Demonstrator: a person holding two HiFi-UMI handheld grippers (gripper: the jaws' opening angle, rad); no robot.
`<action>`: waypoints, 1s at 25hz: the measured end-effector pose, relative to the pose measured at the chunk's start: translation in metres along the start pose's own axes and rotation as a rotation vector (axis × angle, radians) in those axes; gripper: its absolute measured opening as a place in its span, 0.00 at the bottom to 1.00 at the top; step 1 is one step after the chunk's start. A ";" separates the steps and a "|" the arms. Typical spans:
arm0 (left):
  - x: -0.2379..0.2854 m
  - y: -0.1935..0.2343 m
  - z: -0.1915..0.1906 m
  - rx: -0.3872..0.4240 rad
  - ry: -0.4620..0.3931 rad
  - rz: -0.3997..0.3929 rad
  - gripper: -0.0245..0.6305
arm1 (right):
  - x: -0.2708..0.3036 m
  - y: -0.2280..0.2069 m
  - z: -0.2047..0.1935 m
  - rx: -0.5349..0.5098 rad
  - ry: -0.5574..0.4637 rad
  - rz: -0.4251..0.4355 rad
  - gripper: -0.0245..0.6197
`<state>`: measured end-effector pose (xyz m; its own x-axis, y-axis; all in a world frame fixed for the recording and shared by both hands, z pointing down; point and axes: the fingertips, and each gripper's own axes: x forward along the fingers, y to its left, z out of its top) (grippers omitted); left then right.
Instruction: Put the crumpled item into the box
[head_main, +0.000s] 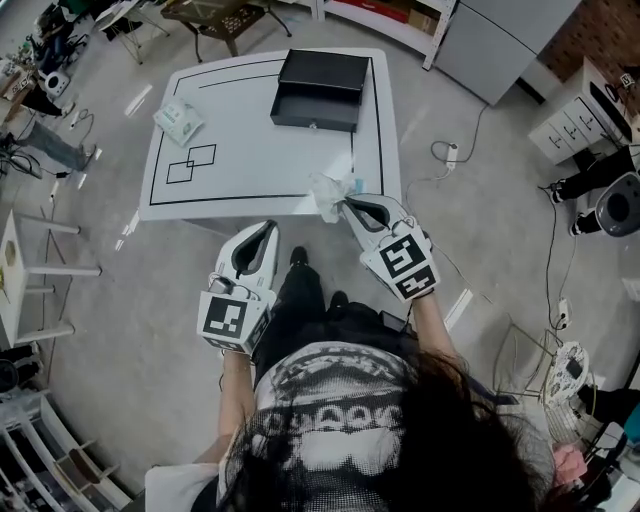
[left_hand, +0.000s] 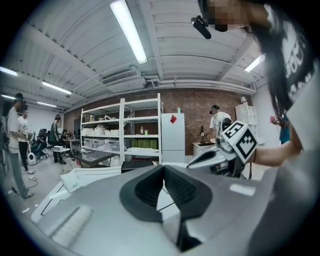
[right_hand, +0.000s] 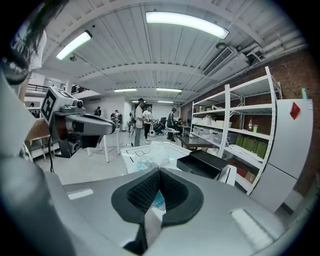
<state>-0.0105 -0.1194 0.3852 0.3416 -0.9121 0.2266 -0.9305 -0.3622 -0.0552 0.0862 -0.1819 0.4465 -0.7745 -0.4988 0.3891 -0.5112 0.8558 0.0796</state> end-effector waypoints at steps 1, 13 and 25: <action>0.004 0.000 -0.001 0.001 0.002 -0.005 0.04 | 0.001 -0.002 -0.001 0.001 0.002 -0.002 0.04; 0.065 0.024 0.007 0.008 -0.012 -0.099 0.04 | 0.033 -0.049 0.002 0.012 0.044 -0.064 0.04; 0.109 0.117 0.024 0.022 -0.034 -0.122 0.04 | 0.135 -0.103 0.022 -0.075 0.144 -0.089 0.04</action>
<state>-0.0790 -0.2657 0.3800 0.4565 -0.8670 0.1998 -0.8789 -0.4744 -0.0505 0.0262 -0.3403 0.4703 -0.6636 -0.5527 0.5042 -0.5420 0.8197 0.1852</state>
